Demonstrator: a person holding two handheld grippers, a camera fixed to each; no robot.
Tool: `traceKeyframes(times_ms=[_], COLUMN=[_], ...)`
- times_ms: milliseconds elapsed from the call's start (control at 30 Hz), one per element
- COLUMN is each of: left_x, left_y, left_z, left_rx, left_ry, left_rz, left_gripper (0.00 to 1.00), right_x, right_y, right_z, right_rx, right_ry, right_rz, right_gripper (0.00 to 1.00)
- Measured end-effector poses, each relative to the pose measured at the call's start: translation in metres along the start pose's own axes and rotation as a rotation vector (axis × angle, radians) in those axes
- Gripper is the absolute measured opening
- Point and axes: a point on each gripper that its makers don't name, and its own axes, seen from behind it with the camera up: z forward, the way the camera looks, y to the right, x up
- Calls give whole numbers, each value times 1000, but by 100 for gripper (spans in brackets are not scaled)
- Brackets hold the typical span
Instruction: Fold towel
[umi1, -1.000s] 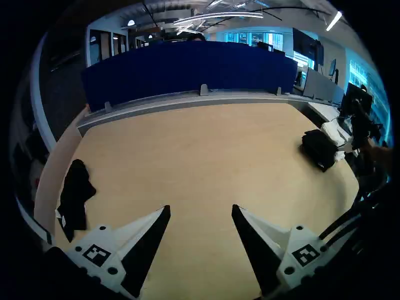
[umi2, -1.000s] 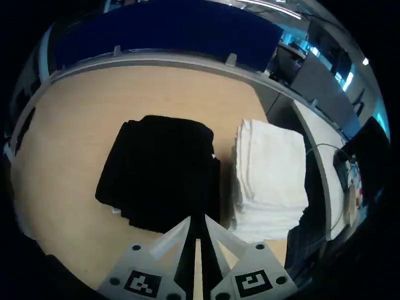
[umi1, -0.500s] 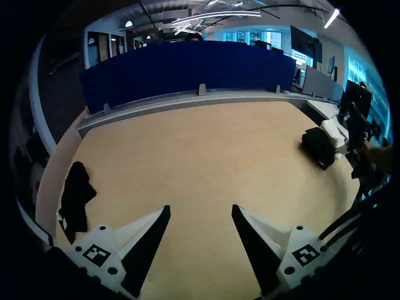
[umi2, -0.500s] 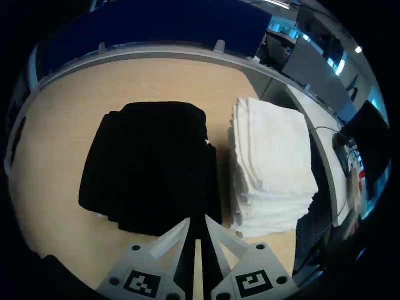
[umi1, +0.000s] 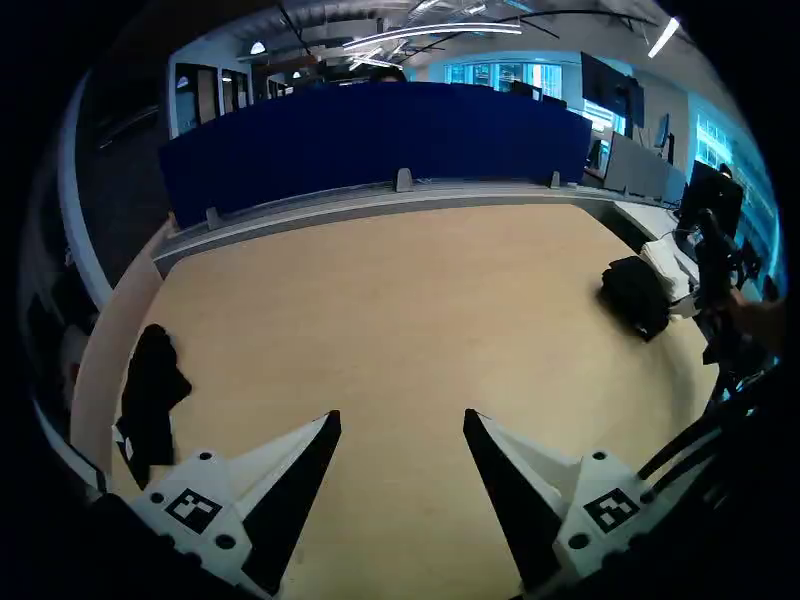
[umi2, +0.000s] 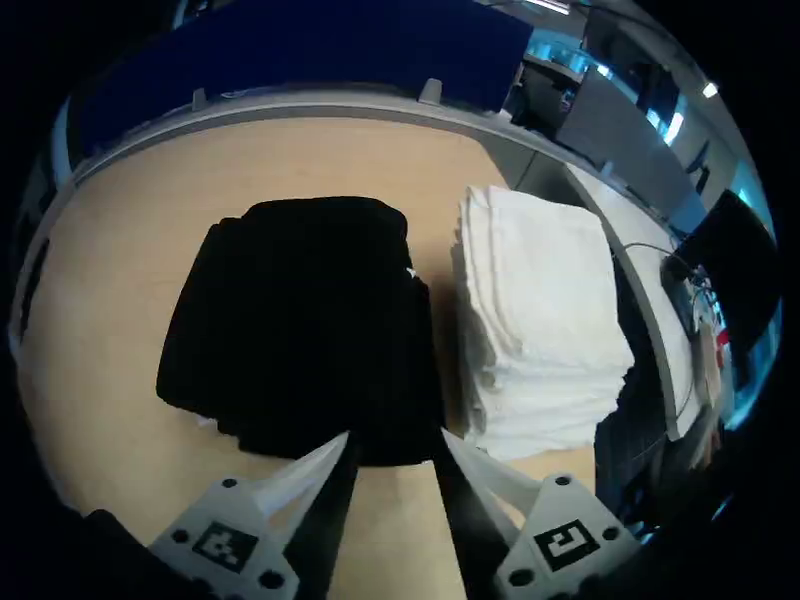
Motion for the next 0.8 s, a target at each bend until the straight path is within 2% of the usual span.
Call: traceKeyframes(times_ms=[67,200,267,300,600,800], left_x=[1,2,3,3,2,1], left_y=[0,1,2,2,4,2], left_z=[0,1,2,2,3,1], left_rx=[-1,-4,-6,-7,-13,-9], left_ry=[1,2,3,3,3,5], left_rz=[3,6,6,5,6,-1], left_gripper=[91,91,91,91,91,91], right_x=[-2,-4,-3,-2,12,31], right_y=[1,0,-2,-3,-15,-36], right_z=[-3,-7,-10,-11,-22,-24], right_rx=[-4,-6,0,3,39,86], right_ry=[6,25,40,47,100,137], right_rz=[3,12,18,20,18,8], right_gripper=[70,84,97,98,100,100])
